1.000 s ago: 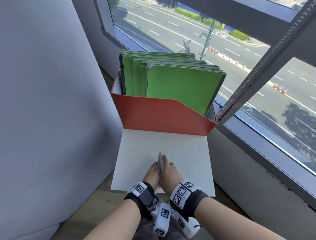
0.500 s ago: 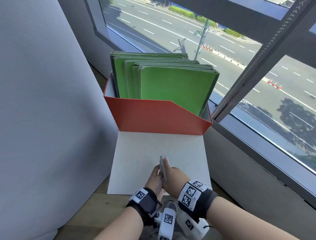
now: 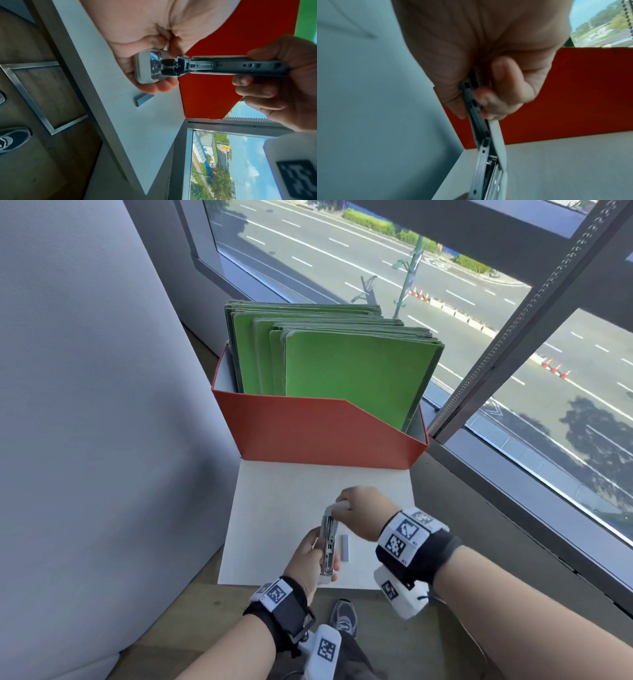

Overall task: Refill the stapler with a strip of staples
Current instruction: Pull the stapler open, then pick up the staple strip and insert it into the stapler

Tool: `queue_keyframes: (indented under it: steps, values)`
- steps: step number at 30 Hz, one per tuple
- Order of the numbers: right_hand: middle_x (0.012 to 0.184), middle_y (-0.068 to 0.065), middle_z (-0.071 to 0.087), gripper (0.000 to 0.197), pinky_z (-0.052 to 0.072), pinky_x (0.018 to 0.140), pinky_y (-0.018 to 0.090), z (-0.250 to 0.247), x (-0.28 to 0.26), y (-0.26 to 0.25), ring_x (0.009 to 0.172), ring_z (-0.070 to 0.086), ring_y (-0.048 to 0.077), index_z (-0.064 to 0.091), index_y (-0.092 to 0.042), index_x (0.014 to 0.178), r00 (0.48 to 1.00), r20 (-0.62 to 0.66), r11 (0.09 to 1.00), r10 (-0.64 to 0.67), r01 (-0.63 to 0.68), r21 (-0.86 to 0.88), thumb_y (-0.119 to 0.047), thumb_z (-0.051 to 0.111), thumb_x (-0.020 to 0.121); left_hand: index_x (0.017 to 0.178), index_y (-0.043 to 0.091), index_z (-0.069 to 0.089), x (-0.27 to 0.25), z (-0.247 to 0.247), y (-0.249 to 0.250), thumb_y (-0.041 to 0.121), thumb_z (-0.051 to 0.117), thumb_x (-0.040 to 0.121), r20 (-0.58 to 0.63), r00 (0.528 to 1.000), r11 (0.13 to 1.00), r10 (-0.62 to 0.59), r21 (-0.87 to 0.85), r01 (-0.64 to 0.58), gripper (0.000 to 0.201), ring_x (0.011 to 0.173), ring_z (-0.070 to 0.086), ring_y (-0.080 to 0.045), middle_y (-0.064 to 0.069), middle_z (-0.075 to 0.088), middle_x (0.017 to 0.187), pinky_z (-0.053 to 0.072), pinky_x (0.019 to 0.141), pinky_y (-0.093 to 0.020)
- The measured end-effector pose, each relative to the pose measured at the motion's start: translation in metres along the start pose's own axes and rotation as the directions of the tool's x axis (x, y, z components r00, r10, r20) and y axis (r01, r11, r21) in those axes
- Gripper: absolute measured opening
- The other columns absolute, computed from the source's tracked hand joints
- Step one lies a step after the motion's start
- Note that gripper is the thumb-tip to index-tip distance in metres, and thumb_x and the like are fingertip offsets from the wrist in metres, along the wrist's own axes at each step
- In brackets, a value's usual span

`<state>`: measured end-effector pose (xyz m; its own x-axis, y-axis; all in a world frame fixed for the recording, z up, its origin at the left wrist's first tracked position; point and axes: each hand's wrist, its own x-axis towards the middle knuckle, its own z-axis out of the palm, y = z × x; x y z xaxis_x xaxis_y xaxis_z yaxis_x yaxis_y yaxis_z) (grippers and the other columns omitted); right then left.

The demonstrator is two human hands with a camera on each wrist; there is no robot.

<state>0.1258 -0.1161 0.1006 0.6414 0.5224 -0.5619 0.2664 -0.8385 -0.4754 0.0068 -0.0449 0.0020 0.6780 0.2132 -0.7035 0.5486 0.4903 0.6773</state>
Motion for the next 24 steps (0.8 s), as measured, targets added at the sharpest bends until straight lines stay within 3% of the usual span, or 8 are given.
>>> queue_keyframes:
  steps: [3,6,11,16,19,21,23,24]
  values:
    - [0.070,0.013,0.063,0.024,0.039,0.047,0.025,-0.018,0.017,0.002,0.052,0.049,0.022,0.064,0.001,0.084,0.998,-0.059,0.997,-0.003,0.008,0.082,-0.022,0.056,0.081,0.099,0.019,0.060,-0.003,-0.002,0.003,-0.005,0.026,0.088,0.007,1.000,0.999,-0.019,-0.037,0.019,0.043,0.054,0.052,-0.021,-0.011,0.060,0.064,0.040,0.049,-0.028]
    - [0.057,0.004,0.056,0.028,0.038,0.041,0.022,-0.025,0.037,0.004,0.042,0.049,0.017,0.055,-0.009,0.071,0.994,-0.107,0.980,0.039,-0.017,0.199,-0.032,0.068,0.080,0.100,0.014,0.061,-0.008,-0.001,0.005,-0.005,0.026,0.088,0.035,0.999,0.998,-0.025,-0.054,0.027,0.042,0.055,0.054,-0.021,-0.012,0.065,0.067,0.042,0.051,-0.029]
    - [0.048,0.001,0.048,0.038,0.034,0.044,0.025,-0.014,0.064,0.017,0.039,0.040,0.016,0.053,-0.015,0.058,0.991,-0.082,0.922,0.106,-0.067,0.381,-0.043,0.070,0.079,0.101,0.011,0.063,-0.013,-0.001,0.004,-0.007,0.031,0.088,0.079,0.997,0.994,-0.005,-0.111,0.014,0.039,0.057,0.058,-0.020,-0.013,0.069,0.074,0.042,0.051,-0.027]
    - [0.045,-0.001,0.041,0.042,0.028,0.045,0.026,-0.001,0.075,0.022,0.038,0.032,0.017,0.051,-0.017,0.057,0.993,-0.021,0.877,0.117,-0.093,0.472,-0.050,0.068,0.077,0.102,0.009,0.062,-0.012,-0.008,0.002,-0.006,0.032,0.089,0.071,0.997,0.992,0.008,-0.129,0.001,0.036,0.054,0.058,-0.019,-0.008,0.069,0.066,0.042,0.051,-0.028]
    - [0.048,0.002,0.044,0.044,0.029,0.042,0.024,0.008,0.075,0.027,0.037,0.034,0.016,0.051,-0.015,0.060,0.994,-0.004,0.850,0.109,-0.091,0.519,-0.052,0.064,0.080,0.099,0.010,0.061,-0.008,-0.011,0.000,-0.005,0.032,0.089,0.046,0.999,0.994,-0.002,-0.110,0.007,0.034,0.052,0.057,-0.018,-0.007,0.068,0.063,0.041,0.050,-0.027]
    - [0.053,0.007,0.055,0.053,0.038,0.042,0.025,0.014,0.072,0.035,0.038,0.045,0.019,0.058,-0.007,0.066,0.994,-0.030,0.854,0.103,-0.073,0.516,-0.057,0.057,0.082,0.096,0.012,0.060,-0.005,-0.014,-0.001,-0.003,0.032,0.090,0.019,1.000,0.995,0.002,-0.103,0.000,0.033,0.053,0.057,-0.019,-0.008,0.066,0.065,0.040,0.052,-0.028]
    - [0.069,0.011,0.068,0.056,0.052,0.049,0.032,0.020,0.066,0.047,0.049,0.057,0.022,0.064,-0.006,0.084,0.995,-0.020,0.875,0.100,-0.079,0.478,-0.060,0.053,0.083,0.098,0.013,0.060,-0.002,-0.017,0.001,0.001,0.031,0.092,-0.006,1.000,0.994,0.003,-0.105,-0.003,0.032,0.056,0.057,-0.019,-0.010,0.065,0.069,0.040,0.054,-0.030]
    - [0.075,0.010,0.069,0.052,0.055,0.051,0.031,0.025,0.063,0.054,0.053,0.061,0.021,0.064,-0.007,0.092,0.996,0.002,0.895,0.095,-0.086,0.437,-0.057,0.053,0.085,0.098,0.014,0.060,-0.001,-0.018,0.002,0.002,0.031,0.092,-0.017,1.000,0.995,0.002,-0.102,-0.004,0.032,0.057,0.057,-0.019,-0.010,0.064,0.070,0.040,0.055,-0.030]
